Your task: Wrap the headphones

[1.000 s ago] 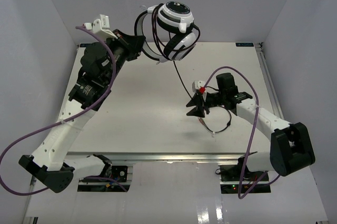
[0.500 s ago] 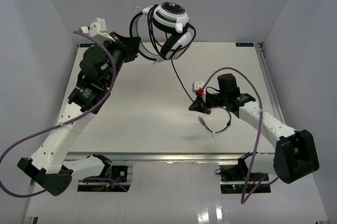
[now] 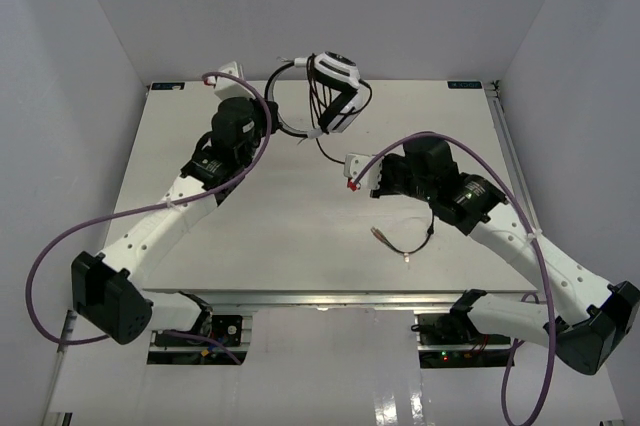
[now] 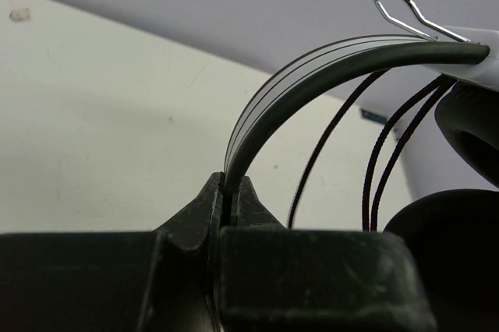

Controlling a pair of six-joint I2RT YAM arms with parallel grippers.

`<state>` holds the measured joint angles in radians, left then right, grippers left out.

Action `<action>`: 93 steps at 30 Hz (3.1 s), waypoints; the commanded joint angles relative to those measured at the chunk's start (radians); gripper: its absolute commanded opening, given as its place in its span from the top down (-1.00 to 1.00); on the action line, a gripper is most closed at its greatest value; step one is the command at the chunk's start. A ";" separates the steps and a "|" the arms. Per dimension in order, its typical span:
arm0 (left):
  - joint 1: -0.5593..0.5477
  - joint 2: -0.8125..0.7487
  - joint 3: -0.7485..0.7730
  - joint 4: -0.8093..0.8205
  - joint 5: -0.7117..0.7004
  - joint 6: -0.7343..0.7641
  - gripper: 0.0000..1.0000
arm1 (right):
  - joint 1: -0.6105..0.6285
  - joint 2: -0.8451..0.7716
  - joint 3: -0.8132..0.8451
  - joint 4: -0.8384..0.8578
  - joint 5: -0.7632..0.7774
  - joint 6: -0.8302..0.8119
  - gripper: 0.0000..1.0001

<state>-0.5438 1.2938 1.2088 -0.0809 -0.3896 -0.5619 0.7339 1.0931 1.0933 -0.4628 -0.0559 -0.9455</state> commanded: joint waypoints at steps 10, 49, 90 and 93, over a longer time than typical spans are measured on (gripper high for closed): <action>0.016 0.104 -0.066 0.122 0.025 0.016 1.00 | 0.006 -0.005 0.172 -0.057 0.150 -0.107 0.85; -0.034 0.245 -0.166 0.138 0.362 0.010 1.00 | 0.010 0.118 0.240 -0.089 -0.103 0.010 0.85; -0.104 0.063 -0.183 0.090 0.507 0.125 1.00 | -0.289 0.088 0.069 0.151 -0.206 0.113 0.85; -0.105 0.040 -0.182 0.090 0.516 0.122 1.00 | -0.308 0.100 0.052 0.159 -0.239 0.137 0.82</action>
<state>-0.6464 1.4141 1.0217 -0.0473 0.0715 -0.4137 0.4485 1.2060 1.1638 -0.3766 -0.2211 -0.8490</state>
